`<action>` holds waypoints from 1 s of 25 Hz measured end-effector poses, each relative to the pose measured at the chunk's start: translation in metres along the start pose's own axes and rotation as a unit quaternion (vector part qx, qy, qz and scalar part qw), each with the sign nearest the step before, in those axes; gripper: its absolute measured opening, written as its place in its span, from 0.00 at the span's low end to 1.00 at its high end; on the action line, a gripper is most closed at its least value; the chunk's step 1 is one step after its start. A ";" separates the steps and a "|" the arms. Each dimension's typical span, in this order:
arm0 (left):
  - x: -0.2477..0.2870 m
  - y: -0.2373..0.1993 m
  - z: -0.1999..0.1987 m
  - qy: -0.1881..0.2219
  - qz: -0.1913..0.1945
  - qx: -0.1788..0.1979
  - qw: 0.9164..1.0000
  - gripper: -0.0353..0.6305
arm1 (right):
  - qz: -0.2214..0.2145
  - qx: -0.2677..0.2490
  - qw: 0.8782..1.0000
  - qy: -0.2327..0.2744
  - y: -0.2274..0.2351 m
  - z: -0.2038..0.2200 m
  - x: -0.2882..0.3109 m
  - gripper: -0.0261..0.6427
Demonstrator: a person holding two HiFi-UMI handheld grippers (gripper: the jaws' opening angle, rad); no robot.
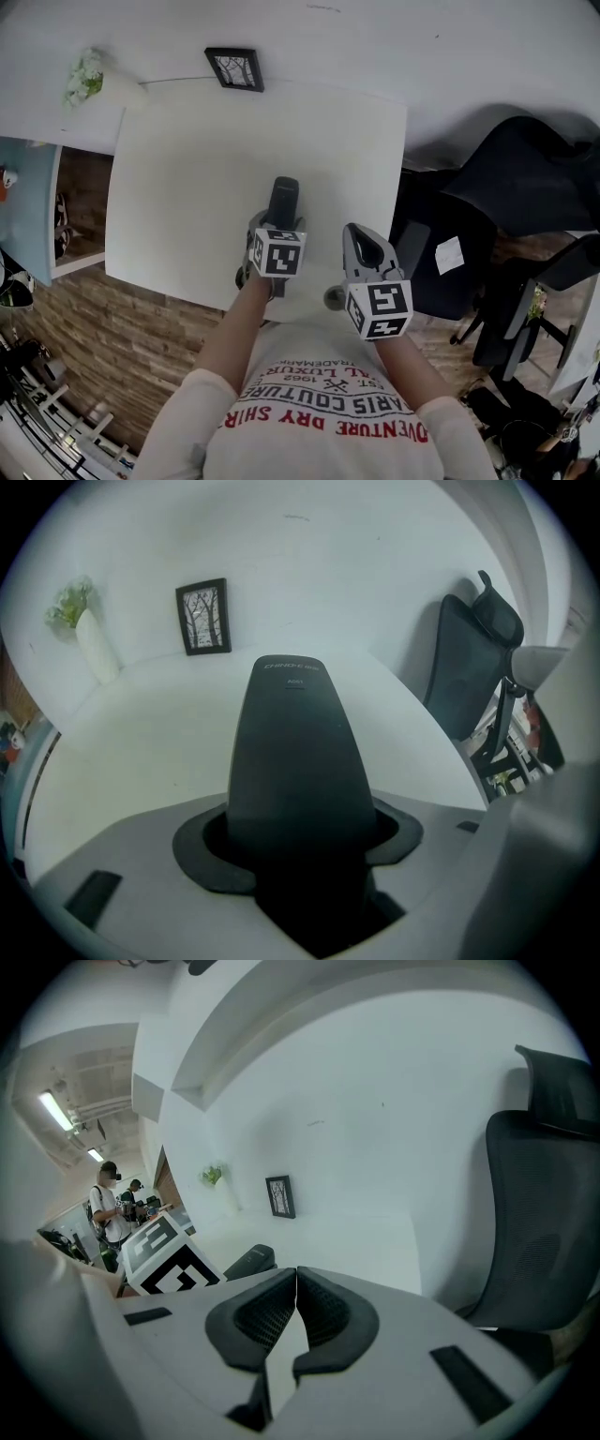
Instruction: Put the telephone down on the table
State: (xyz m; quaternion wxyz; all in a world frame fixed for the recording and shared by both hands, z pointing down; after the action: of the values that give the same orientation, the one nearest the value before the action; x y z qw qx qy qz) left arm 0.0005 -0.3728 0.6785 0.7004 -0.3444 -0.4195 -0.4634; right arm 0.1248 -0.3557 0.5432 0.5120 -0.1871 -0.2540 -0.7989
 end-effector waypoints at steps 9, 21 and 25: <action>0.000 0.002 0.001 -0.002 0.005 0.001 1.000 0.50 | -0.011 0.000 1.000 -0.006 -0.002 0.002 0.005 0.08; -0.019 0.003 -0.013 0.046 0.045 0.012 0.998 0.55 | -0.015 -0.001 1.000 -0.011 -0.011 0.005 0.008 0.08; -0.056 0.004 -0.029 0.098 0.039 0.036 0.994 0.55 | -0.009 0.000 1.000 -0.006 -0.015 -0.001 0.005 0.08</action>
State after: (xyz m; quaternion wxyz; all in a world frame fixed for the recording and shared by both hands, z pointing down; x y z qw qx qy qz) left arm -0.0006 -0.3762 0.6156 0.7678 -0.2876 -0.3513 -0.4521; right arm 0.1090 -0.3547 0.5415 0.5028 -0.1897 -0.2584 -0.8027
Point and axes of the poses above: the fingertips, and each gripper's own axes: x forward along the fingers, y to its right, z out of its underside, the point moved 1 cm from there along -x, backward along the fingers, and after that the axes turned 2 degrees about -y, right-handed, at the moved point
